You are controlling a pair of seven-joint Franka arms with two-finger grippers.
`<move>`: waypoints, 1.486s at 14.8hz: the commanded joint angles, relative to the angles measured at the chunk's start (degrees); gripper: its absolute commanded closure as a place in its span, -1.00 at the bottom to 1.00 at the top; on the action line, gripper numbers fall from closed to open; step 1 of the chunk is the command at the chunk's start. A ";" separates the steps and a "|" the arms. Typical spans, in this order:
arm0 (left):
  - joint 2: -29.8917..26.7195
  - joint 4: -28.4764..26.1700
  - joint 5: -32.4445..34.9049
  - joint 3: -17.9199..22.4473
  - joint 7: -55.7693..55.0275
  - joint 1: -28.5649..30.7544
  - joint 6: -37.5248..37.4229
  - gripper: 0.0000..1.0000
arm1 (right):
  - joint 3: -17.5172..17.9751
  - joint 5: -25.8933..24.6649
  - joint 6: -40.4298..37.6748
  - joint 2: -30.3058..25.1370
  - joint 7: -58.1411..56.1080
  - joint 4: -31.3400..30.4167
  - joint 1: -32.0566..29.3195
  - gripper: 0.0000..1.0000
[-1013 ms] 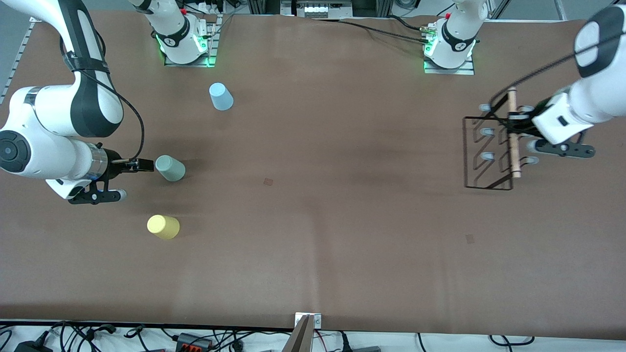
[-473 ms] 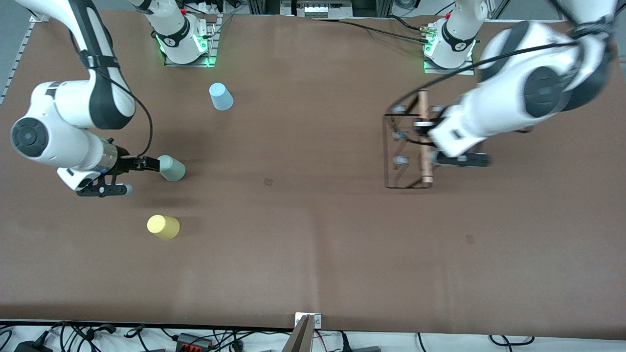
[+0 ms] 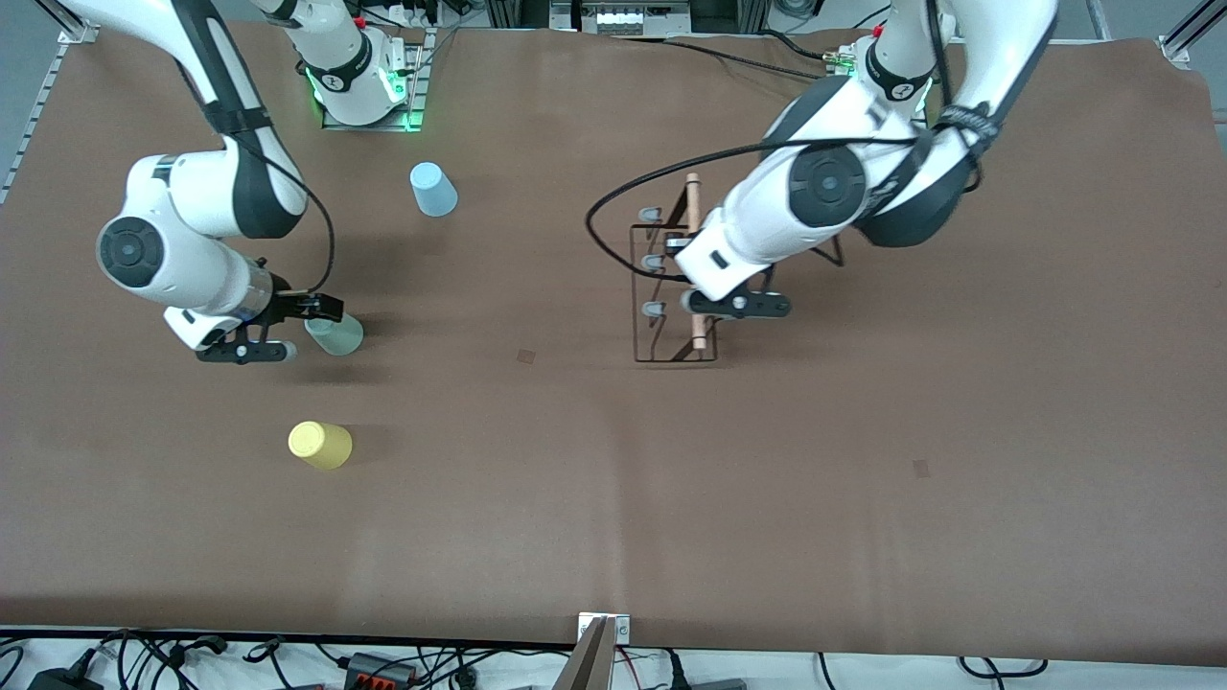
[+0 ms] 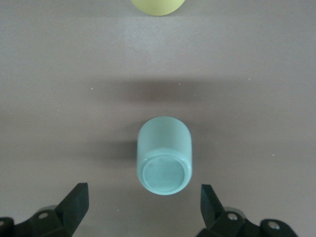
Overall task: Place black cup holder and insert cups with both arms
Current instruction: 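Set the rack down with the left gripper while the right gripper grasps the teal cup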
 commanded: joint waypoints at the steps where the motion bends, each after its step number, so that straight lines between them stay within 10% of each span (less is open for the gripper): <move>1: 2.82 2.54 1.49 0.20 -3.01 -3.06 2.31 0.98 | -0.12 -0.71 4.01 0.60 0.66 -1.59 -0.02 -1.00; 17: 8.80 1.92 7.39 0.46 -10.84 -9.58 6.46 0.92 | -0.47 -0.71 6.40 4.38 0.30 -2.82 -0.99 -1.00; 22: 9.68 1.48 7.30 0.46 -13.39 -9.75 6.29 0.23 | -0.64 -0.80 6.40 5.09 0.13 -2.65 -1.25 -1.00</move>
